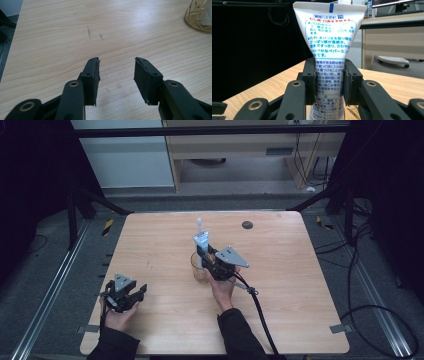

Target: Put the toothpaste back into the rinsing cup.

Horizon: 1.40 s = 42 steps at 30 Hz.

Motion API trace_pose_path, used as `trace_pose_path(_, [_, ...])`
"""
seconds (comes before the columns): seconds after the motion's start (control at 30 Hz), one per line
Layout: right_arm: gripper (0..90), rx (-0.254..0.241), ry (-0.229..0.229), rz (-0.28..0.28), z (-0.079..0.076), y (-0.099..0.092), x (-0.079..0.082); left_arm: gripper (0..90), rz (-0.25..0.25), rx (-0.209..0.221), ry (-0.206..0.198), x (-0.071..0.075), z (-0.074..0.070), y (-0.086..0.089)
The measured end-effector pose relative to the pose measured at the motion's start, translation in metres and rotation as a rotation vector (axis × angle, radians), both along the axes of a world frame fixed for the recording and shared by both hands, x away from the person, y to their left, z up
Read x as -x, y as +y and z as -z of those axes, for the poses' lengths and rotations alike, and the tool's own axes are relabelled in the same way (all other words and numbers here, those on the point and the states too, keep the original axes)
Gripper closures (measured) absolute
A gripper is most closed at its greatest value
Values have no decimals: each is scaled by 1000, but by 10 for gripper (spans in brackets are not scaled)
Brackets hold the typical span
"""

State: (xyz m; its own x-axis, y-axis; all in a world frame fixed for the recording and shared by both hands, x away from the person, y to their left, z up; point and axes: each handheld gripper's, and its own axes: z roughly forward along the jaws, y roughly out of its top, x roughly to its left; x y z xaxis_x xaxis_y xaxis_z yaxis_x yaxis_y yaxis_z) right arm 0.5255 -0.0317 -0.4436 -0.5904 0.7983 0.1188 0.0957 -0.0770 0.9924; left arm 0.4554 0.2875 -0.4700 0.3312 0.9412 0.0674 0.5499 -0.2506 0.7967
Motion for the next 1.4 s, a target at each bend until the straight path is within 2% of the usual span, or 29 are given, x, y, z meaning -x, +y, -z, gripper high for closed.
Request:
trace_pose_path(0.07, [682,37,10,-7,1,-1,1,545,1,0,0,0,0,0])
trace_pose_path(0.17, [676,56,22,-15,0,-3,3,545,0,0,2,0,0,0])
trace_pose_path(0.2, [673,61,34,-19,0,-4,3,545,1,0,2,0,0,0])
trace_pose_path(0.37, [646,155,131,-17,1,-7,3,545,2,-1,2,0,0,0])
trace_pose_path(0.47, [591,191,164,-22,5,-10,2,545,2,-2,3,0,0,-1])
trace_pose_path(0.57, [489,206,197,-33,5,-13,-1,546,3,-2,4,0,0,-1])
trace_pose_path(0.63, [461,217,196,-35,3,-14,0,546,2,-1,5,0,1,-1])
trace_pose_path(0.7, [392,228,188,-29,-2,-14,2,545,3,0,5,0,1,-1])
trace_pose_path(0.8, [295,262,190,-48,-9,-15,6,544,5,2,7,0,1,-1])
trace_pose_path(0.9, [234,286,189,-54,-17,-20,13,541,8,3,11,0,1,-1])
trace_pose_path(1.03, [177,294,223,-92,-27,-38,24,530,15,5,16,-1,1,-1])
trace_pose_path(1.13, [154,280,252,-93,-31,-60,33,521,20,7,16,-1,1,-1])
trace_pose_path(1.23, [150,270,278,-50,-30,-88,41,508,27,10,17,-1,1,-2])
trace_pose_path(1.4, [126,311,338,25,-16,-131,49,477,47,11,27,-1,3,-2])
